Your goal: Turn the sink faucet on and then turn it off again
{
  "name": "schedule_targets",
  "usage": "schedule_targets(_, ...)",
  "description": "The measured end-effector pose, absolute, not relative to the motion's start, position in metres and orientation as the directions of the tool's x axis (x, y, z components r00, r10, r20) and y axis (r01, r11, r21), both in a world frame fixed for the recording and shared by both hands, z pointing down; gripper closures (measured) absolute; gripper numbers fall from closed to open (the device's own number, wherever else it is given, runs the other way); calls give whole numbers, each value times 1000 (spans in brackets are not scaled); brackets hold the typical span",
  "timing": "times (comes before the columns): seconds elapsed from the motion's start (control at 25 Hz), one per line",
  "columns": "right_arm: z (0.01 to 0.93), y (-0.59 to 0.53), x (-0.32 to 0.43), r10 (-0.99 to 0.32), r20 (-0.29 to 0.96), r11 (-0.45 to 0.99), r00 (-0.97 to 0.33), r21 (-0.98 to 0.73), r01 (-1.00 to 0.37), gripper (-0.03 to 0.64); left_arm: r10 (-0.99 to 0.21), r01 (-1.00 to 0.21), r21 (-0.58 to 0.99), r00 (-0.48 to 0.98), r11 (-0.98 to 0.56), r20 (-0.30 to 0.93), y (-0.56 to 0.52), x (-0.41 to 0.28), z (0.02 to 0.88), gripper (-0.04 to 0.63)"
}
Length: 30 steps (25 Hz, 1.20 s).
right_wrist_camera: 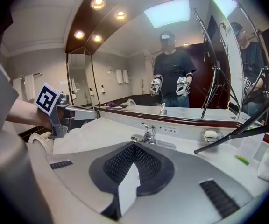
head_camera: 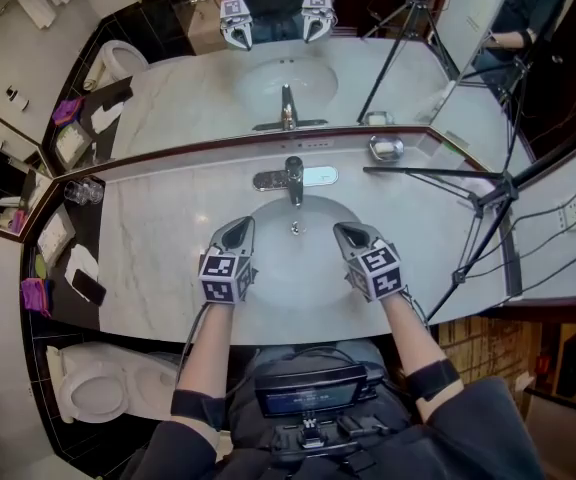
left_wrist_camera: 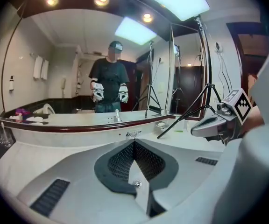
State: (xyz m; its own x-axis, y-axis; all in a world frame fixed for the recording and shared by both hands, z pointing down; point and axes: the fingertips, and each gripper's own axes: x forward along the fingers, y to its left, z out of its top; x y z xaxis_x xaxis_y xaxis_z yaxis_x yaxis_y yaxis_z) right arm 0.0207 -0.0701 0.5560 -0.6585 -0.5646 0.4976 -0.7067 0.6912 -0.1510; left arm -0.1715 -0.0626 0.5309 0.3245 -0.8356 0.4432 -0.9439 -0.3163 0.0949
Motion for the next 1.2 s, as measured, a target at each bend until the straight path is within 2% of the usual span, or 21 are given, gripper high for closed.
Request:
schedule_targets(0.4,547,-73,19,-566,494,696,-660,-143,-704,598,-871,-965,114,263,-237,414,-34,-200,541,594)
schedule_targets(0.64,554,-72,19,-569,489,694,-661,-145,-705,598,-868,-966,77,257,-248,425,-43,-198,544,592)
schedule_targets(0.88,558,-72,17,-569,489,687,-661,-160,-709,598,-845,-946,4,293,-326,448,-73,-181,547,586)
schedule_targets(1.2,565,-76,23,-575,502,665,-647,-174,-726,598,-764,-842,-123,402,-525,505,-131,-131,551,518)
